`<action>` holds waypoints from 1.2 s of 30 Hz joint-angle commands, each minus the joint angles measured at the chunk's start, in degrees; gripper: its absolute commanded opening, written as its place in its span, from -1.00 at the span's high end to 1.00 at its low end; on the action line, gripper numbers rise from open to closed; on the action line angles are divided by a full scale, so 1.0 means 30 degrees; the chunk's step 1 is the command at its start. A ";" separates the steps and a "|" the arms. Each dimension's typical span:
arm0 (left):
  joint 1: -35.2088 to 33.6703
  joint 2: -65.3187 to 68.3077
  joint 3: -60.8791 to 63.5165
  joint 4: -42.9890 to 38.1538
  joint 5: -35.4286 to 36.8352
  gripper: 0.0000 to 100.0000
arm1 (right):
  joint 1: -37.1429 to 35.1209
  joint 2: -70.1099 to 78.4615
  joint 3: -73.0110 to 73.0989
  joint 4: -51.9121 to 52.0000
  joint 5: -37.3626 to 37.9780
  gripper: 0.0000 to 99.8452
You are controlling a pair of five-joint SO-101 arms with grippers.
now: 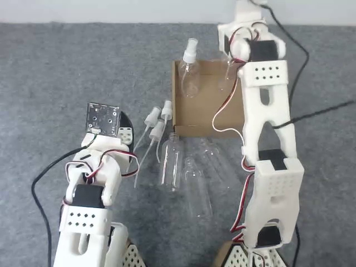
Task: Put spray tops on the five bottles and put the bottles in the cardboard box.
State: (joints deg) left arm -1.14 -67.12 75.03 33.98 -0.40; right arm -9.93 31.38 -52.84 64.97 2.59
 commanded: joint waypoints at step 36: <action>-0.2960 -0.0557 0.1245 0.1846 -0.1231 0.98 | -0.5875 -2.2608 3.0212 0.3560 0.3604 0.45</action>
State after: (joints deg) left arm -9.76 -67.47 78.37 42.42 -3.47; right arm -28.13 -35.96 30.86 83.96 14.55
